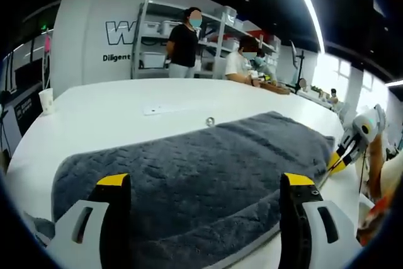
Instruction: Open the folded towel by lifting each exposed corner and separating the folded layers until the towel lies flat within the target outline without major curled edges
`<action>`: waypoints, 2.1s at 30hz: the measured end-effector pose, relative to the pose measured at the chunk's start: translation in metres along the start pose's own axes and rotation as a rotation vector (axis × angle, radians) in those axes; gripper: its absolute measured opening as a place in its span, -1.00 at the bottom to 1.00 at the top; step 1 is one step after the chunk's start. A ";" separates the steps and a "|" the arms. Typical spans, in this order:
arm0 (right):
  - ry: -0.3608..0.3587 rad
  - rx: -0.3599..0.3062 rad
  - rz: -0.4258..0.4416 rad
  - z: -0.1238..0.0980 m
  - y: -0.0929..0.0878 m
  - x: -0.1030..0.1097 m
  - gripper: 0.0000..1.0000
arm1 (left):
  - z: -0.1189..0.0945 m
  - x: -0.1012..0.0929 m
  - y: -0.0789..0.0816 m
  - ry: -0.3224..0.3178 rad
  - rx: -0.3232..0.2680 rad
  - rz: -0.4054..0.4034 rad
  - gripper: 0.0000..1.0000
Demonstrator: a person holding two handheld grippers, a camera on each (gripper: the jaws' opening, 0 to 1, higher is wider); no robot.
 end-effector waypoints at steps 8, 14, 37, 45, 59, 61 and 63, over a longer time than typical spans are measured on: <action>0.069 -0.016 0.032 -0.005 -0.004 0.012 -1.00 | 0.001 0.001 0.001 -0.002 -0.001 0.001 0.93; 0.097 -0.011 0.029 -0.006 -0.007 0.019 -1.00 | 0.001 -0.001 -0.001 -0.001 0.003 0.002 0.93; -0.048 -0.111 0.222 -0.031 -0.017 -0.001 0.15 | 0.002 -0.003 -0.005 0.000 0.022 0.011 0.93; -0.103 -0.137 0.334 -0.035 -0.022 -0.012 0.71 | 0.004 -0.008 -0.006 -0.007 0.037 0.028 0.94; -0.183 -0.182 0.495 -0.047 -0.029 -0.036 0.99 | -0.020 -0.037 0.007 -0.009 0.023 0.089 0.94; -0.189 -0.191 0.501 -0.048 -0.028 -0.037 0.99 | -0.028 -0.040 0.005 0.006 0.037 0.104 0.94; -0.187 -0.193 0.498 -0.045 -0.027 -0.036 0.99 | -0.040 -0.041 0.006 0.042 0.039 0.128 0.94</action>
Point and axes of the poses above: the point that each gripper's makers call its tool centre point, and the gripper's own axes: z roughly forward along the fingers, x roughly to its left, y roughly out of its top, the point moved 1 cm from there along -z, roughly backward along the fingers, and after that the axes turned 2 degrees about z, right-handed, at the moved point
